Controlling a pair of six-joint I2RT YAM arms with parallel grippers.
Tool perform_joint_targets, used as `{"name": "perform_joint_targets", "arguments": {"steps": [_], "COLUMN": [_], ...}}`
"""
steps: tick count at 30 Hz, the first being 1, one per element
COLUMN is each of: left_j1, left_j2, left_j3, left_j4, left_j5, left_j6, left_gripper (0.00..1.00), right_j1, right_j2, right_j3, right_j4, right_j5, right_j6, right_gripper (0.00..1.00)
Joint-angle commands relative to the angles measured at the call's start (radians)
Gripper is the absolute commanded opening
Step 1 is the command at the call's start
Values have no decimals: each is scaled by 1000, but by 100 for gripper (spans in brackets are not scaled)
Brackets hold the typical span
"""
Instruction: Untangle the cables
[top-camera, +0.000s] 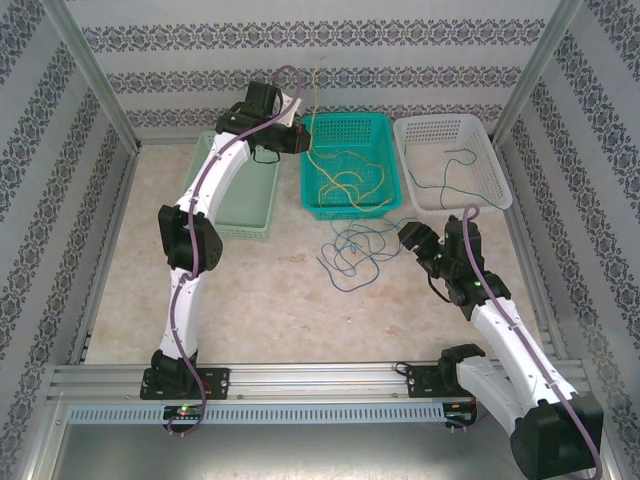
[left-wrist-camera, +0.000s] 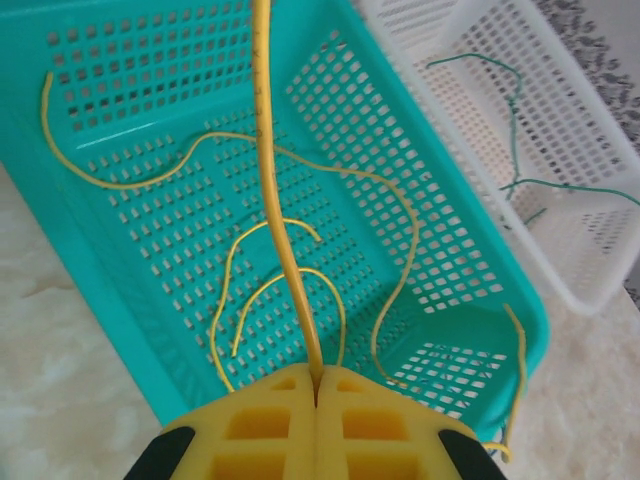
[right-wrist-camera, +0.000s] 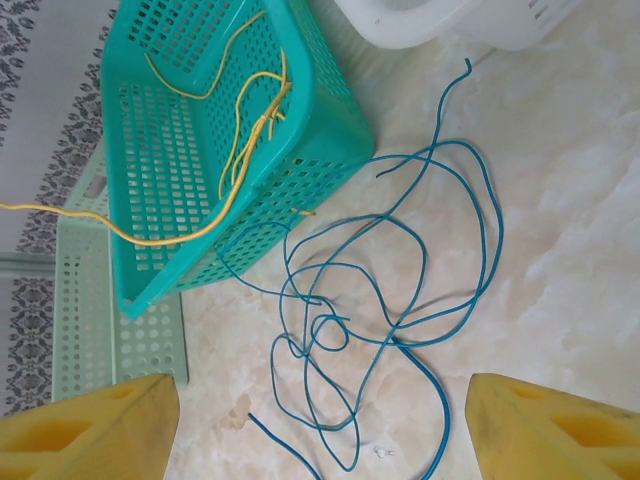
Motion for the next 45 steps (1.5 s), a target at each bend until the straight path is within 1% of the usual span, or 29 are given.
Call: {"name": "perform_joint_targets", "arguments": {"steps": [1, 4, 8, 14, 17, 19, 22, 31, 36, 39, 43, 45], "left_j1": [18, 19, 19, 18, 19, 19, 14, 11, -2, -20, -48, -58], "left_j2": [7, 36, 95, 136, 151, 161, 162, 145, 145, 145, 149, 149], "left_j3": [38, 48, 73, 73, 76, 76, 77, 81, 85, 85, 85, 85], "left_j4": [88, 107, 83, 90, 89, 82, 59, 55, 72, 63, 31, 14], "left_j5": [-27, -34, -38, -47, -71, -73, -78, -191, -154, -95, -35, -12], "left_j6": [-29, -27, -21, -9, -5, -1, 17, 47, 66, 104, 154, 171], "left_gripper": [0, 0, 0, 0, 4, 9, 9, 10, 13, 23, 55, 73], "right_j1": [11, 13, 20, 37, 49, 58, 72, 89, 95, 98, 98, 98], "right_j2": [-23, -32, -32, -26, -20, -18, -17, -3, -1, 3, 11, 18], "right_j3": [-21, -31, -28, -23, -20, -20, -19, -9, -8, -8, -11, -10], "right_j4": [-5, -4, -12, -18, -18, -20, -32, -54, -54, -58, -65, -69], "right_j5": [29, 37, 43, 63, 70, 80, 102, 124, 129, 129, 140, 137], "right_j6": [31, 43, 45, 50, 52, 53, 52, 52, 54, 52, 44, 37], "right_gripper": [75, 75, 74, 74, 74, 74, 74, 73, 74, 74, 74, 74]}}
